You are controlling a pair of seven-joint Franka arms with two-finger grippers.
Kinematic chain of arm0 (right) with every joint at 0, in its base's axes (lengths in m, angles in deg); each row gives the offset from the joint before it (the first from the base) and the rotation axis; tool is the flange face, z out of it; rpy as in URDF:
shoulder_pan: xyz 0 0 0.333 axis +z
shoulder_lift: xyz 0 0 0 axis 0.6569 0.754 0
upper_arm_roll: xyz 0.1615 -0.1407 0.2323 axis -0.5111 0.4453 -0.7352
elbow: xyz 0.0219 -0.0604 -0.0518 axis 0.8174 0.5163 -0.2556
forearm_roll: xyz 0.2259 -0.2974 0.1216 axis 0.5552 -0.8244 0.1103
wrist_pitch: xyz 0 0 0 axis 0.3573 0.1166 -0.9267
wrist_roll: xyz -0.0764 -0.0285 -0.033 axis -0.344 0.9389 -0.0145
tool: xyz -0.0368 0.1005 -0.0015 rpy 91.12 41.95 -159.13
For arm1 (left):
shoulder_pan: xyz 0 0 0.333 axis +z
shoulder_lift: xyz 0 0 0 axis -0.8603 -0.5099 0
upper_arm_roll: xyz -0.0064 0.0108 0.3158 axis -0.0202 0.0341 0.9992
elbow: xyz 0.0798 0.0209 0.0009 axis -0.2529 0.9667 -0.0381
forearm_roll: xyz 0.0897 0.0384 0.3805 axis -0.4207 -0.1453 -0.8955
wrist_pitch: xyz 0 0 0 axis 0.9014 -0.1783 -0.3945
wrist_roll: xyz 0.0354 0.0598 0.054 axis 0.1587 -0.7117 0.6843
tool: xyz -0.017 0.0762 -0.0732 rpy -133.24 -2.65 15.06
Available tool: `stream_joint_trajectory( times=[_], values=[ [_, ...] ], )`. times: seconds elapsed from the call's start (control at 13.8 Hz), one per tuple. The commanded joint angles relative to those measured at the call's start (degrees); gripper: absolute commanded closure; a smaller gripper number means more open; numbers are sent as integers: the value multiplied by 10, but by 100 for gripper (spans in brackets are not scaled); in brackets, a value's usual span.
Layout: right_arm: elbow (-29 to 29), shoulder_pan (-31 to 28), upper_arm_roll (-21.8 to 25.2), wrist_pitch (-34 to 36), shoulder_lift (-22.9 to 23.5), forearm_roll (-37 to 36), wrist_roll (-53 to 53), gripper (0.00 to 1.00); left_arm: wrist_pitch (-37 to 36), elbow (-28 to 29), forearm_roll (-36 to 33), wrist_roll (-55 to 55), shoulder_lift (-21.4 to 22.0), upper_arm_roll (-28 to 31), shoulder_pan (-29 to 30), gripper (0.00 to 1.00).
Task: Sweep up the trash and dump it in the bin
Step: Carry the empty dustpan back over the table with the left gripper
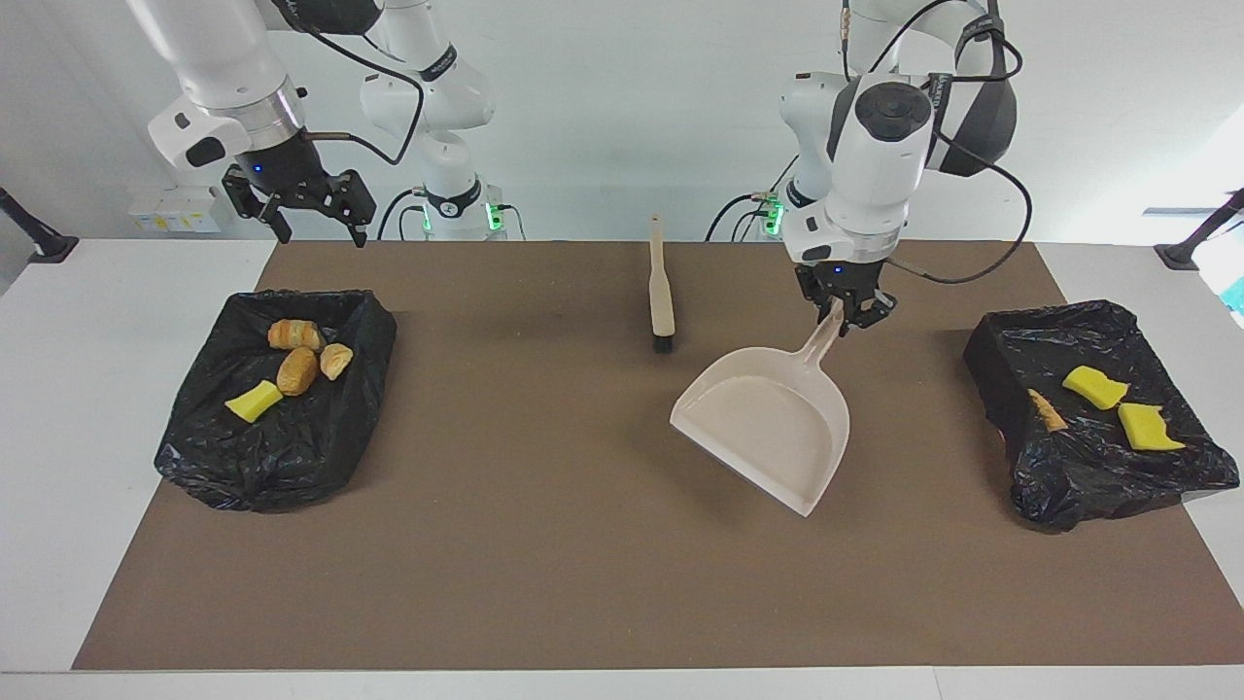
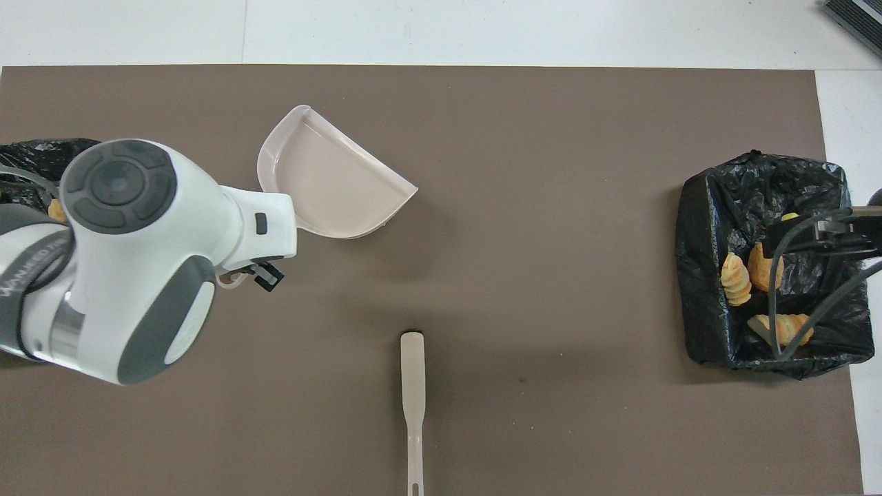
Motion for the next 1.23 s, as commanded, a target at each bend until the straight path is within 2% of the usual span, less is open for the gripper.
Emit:
stream_joint_trajectory(
  times=[0.0,0.22,0.58,0.94,1.16],
  values=[
    [-5,0,-1,-8,3,8,8,0,50,5,10,126,-29,13,-59,100],
    [-5,1,-1,-8,3,8,5,0,88,-6,14,186,-63,11,-72,100],
    [-5,1,-1,-7,3,8,4,0,139,-61,77,322,-140,12,-109,100],
    [-5,1,-1,-7,3,8,3,0,173,-71,98,404,-169,11,-121,100],
    [-5,0,-1,-7,3,8,3,0,181,-72,93,411,-183,11,-134,100]
  ],
)
